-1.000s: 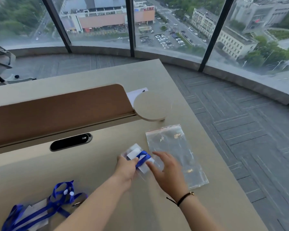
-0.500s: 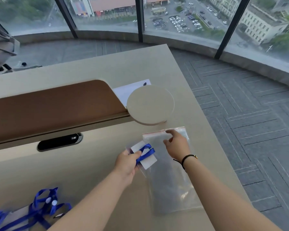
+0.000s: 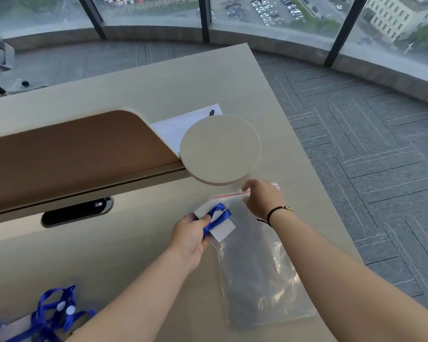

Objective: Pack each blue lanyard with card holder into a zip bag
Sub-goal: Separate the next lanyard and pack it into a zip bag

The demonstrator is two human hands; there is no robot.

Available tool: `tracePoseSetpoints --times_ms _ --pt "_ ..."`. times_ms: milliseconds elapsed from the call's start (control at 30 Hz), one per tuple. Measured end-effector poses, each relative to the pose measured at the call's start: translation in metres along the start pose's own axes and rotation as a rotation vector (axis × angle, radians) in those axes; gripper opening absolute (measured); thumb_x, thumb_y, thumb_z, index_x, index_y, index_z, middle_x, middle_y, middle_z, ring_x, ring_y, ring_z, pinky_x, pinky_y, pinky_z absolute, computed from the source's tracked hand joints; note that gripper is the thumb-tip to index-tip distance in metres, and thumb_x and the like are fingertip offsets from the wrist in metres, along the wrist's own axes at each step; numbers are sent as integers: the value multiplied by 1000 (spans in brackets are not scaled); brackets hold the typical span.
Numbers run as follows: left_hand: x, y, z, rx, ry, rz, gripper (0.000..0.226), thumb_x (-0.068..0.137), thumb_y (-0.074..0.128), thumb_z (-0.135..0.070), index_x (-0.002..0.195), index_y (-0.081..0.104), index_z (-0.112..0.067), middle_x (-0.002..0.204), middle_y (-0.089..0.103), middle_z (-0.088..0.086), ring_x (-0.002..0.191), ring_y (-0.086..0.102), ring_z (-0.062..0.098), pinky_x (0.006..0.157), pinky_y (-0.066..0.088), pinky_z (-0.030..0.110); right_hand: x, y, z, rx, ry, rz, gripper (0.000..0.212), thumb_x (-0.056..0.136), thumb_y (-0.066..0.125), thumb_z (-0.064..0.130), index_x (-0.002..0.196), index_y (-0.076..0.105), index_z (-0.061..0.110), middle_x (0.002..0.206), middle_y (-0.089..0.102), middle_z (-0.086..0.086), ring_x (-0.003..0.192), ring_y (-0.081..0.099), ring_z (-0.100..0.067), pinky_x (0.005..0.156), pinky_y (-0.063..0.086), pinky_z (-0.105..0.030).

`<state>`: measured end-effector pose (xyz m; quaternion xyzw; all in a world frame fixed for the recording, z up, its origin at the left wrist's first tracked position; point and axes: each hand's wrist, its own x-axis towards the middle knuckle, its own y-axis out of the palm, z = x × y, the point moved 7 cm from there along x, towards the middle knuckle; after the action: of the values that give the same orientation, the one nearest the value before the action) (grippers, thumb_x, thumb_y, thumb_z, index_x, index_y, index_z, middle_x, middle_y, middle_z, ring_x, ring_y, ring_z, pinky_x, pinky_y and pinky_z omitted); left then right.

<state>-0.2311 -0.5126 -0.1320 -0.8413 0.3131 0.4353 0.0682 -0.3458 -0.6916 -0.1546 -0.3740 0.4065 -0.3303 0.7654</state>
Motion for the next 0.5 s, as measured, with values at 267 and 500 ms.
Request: tracePoseSetpoints --times_ms 267,500 --pt "-10 -12 -6 -19 1 4 19 96 55 2 104 67 -10 104 74 9 88 71 23 75 58 35 -15 -3 3 38 -29 -105 21 89 53 29 96 73 31 94 73 -1 91 62 -26 71 52 -32" --pt "-39 -37 -22 -23 36 57 26 99 51 -1 122 62 -7 117 71 12 107 68 28 85 57 40 -62 -5 27 214 -83 -85 18 90 61 41 93 71 26 94 74 9 90 66 -15 77 54 -31"
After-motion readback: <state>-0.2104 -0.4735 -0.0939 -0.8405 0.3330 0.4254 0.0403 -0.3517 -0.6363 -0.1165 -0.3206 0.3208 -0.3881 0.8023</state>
